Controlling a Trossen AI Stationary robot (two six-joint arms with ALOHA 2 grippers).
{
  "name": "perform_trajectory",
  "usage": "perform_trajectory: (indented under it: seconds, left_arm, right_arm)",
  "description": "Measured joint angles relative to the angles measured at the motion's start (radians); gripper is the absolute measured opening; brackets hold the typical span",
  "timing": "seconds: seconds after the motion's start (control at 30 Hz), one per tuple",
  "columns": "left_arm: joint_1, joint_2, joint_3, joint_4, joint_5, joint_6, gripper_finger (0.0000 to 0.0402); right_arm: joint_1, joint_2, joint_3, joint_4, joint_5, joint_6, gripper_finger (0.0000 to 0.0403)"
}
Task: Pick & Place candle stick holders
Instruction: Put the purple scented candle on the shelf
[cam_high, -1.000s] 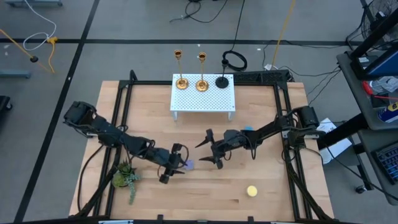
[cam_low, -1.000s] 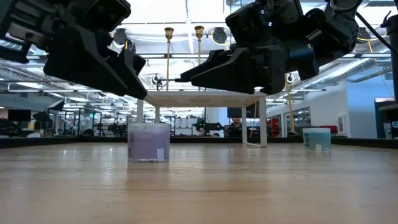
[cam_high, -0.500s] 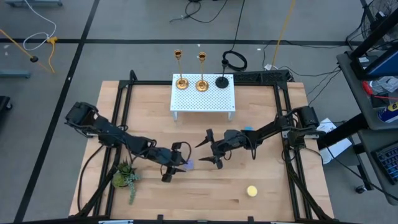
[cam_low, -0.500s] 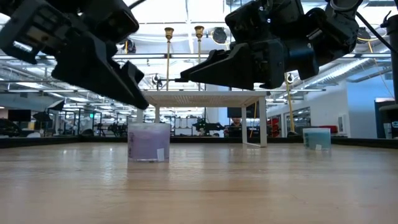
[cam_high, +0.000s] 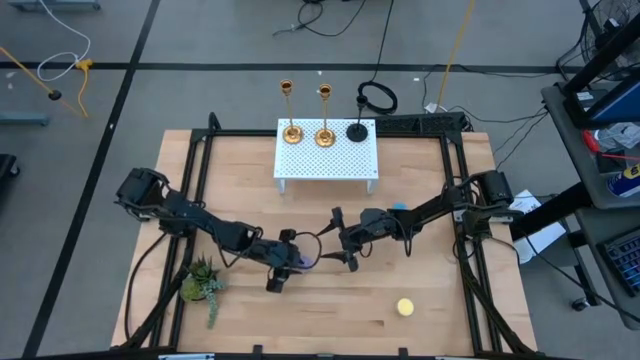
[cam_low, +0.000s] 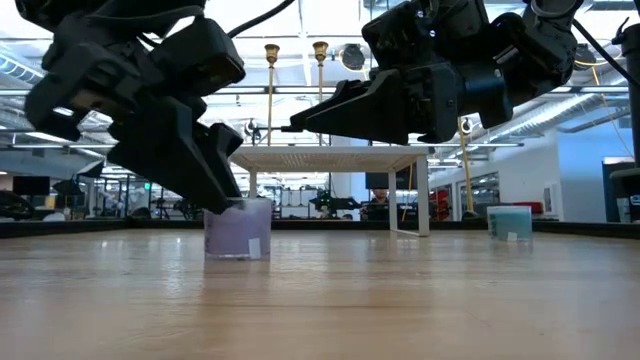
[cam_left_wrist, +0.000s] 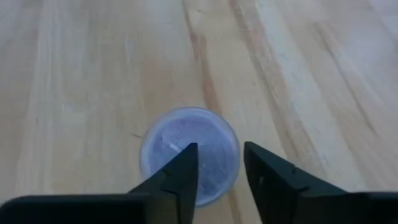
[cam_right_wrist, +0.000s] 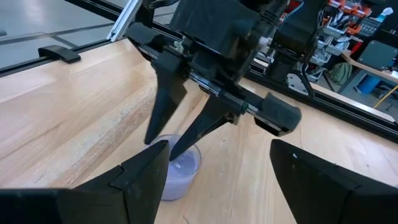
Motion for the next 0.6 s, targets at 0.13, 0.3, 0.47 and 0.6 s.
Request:
perform_trajectory:
  seconds: [0.13,0.3,0.47,0.6]
  left_arm:
    - [0.016,0.000,0.000,-0.003,0.000,0.002,0.0079]
    - [0.023,-0.010,-0.001,-0.018,-0.024,0.039,0.0012]
    - [0.034,-0.011,-0.001,-0.034,-0.034,0.022,0.0018]
    - [0.037,-0.031,-0.002,-0.047,-0.049,0.002,0.0007]
  right_arm:
    - [0.000,0.000,0.000,0.000,0.000,0.000,0.0279]
    - [0.000,0.000,0.000,-0.001,0.000,0.000,0.0279]
    - [0.000,0.000,0.000,-0.006,0.000,0.000,0.0279]
    - [0.000,0.000,0.000,-0.008,0.000,0.000,0.0279]
